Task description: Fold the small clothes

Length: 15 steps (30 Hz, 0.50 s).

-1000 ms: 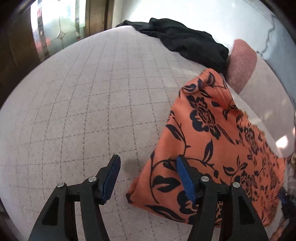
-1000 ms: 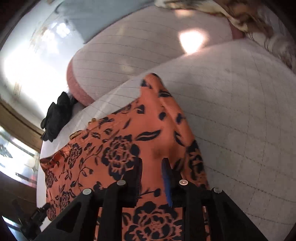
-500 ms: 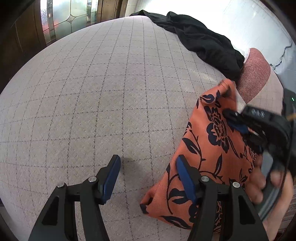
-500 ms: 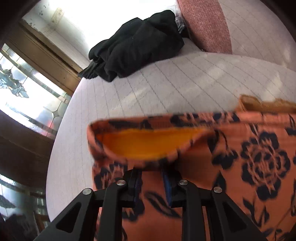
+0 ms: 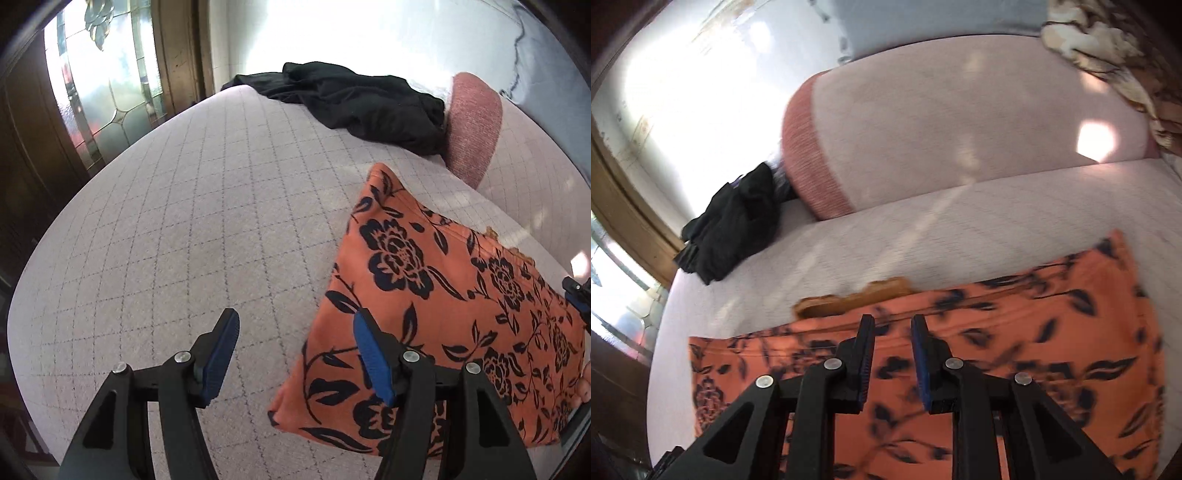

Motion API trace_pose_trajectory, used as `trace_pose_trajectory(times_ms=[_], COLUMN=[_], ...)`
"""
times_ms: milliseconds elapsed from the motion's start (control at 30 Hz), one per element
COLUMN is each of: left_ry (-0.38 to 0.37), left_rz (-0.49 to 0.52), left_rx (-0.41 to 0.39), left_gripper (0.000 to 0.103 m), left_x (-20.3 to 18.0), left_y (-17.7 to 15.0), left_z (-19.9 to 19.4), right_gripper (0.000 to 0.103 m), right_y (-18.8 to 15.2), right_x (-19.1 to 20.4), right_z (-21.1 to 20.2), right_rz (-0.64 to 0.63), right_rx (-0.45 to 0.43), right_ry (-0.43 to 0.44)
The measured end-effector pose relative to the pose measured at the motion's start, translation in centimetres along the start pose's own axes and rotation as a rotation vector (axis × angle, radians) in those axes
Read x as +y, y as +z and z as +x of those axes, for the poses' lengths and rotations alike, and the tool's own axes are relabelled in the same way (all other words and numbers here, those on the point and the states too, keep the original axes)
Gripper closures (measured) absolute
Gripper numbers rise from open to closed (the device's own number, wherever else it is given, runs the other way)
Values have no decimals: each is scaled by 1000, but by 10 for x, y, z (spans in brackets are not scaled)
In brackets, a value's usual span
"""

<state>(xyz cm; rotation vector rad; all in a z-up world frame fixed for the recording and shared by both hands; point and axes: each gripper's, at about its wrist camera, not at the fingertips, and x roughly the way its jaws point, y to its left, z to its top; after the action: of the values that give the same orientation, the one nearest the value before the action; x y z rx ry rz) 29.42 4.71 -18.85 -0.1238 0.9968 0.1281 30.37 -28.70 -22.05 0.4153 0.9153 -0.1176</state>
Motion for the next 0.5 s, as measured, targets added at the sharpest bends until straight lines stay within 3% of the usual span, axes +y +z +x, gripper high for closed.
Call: trace_pose_trajectory(times_ms=[100,233,400,500], left_ry=[35,89,98,53], left_rz=[74,136,98,118], left_rx=[30,49,-6,-14], left_gripper=[35,32,32,31], left_x=[-16,-23,-18,-22], left_y=[-8,-15,-4,-5], left_z=[8,14,8,6], right_gripper=[80,80,80,80], right_y=[10,3,-7,-33], right_x=[-79,-161,-154,-133], right_z=[-14,-3,-43,-63], right_rz=[127,306,260,174], right_rx=[-23,55,-8,-19], right_ry=[-94,-133,-29,39])
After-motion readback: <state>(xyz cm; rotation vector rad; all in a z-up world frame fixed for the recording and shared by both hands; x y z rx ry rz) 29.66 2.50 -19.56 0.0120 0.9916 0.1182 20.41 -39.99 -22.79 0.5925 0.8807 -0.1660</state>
